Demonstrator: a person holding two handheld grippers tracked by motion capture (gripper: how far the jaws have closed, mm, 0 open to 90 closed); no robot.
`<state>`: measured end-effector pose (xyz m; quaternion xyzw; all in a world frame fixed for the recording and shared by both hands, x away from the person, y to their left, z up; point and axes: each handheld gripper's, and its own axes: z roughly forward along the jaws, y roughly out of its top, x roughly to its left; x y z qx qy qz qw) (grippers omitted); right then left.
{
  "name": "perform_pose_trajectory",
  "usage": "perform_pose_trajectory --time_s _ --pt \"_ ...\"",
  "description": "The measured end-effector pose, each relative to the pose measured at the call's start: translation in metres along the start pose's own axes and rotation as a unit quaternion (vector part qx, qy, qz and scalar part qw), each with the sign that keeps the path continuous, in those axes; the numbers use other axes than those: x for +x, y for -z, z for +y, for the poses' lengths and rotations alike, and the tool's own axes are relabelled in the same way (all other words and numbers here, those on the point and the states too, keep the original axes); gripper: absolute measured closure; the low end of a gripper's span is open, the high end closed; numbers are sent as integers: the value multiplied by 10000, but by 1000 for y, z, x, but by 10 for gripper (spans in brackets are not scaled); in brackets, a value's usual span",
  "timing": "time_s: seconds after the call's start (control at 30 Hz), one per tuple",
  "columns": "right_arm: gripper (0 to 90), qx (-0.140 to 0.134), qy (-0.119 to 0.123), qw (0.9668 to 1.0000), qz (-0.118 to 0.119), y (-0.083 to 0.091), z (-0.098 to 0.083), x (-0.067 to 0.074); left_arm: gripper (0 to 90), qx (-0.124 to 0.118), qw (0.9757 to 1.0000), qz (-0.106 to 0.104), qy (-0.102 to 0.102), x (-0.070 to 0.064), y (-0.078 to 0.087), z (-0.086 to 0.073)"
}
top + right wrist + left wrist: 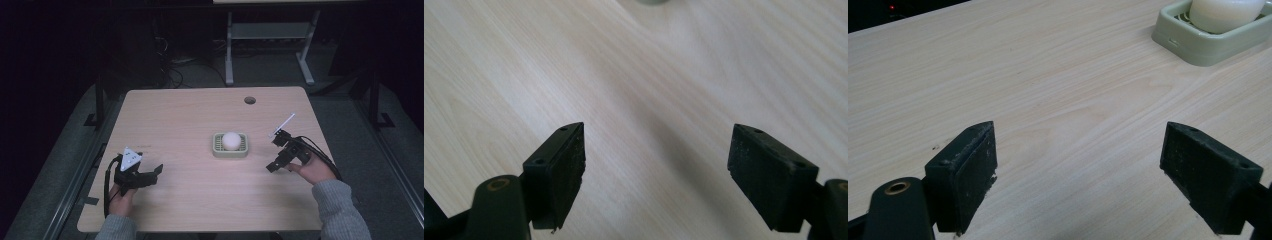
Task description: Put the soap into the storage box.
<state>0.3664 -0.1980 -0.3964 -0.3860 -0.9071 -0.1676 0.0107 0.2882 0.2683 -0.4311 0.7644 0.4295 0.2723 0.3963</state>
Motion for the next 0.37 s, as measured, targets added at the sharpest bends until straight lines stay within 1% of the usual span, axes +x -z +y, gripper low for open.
perform_pose_trajectory --time_s 0.1,0.2,0.23,0.27,0.3,0.33,0.37 --pt "226 -9 -34 10000 -12 -1 -8 0 149 -6 10000 1 -15 0 0 0" --pt "226 -25 -54 10000 -10 -2 -16 0 149 -10 10000 -6 21 0 -1 0" --pt "226 -25 -54 10000 -10 -2 -16 0 148 -10 10000 -6 21 0 -1 0" --pt "225 -47 -60 10000 -12 -2 -22 2 148 -2 10000 -15 12 0 -1 0" --pt "225 -47 -60 10000 -12 -2 -22 2 149 -2 10000 -15 12 0 -1 0" --pt "224 -105 -37 9999 -33 -1 -27 4 148 -1 10000 -11 7 0 -1 1" --pt "224 -105 -37 9999 -33 -1 -27 4 148 -3 10000 -13 9 0 -1 1"
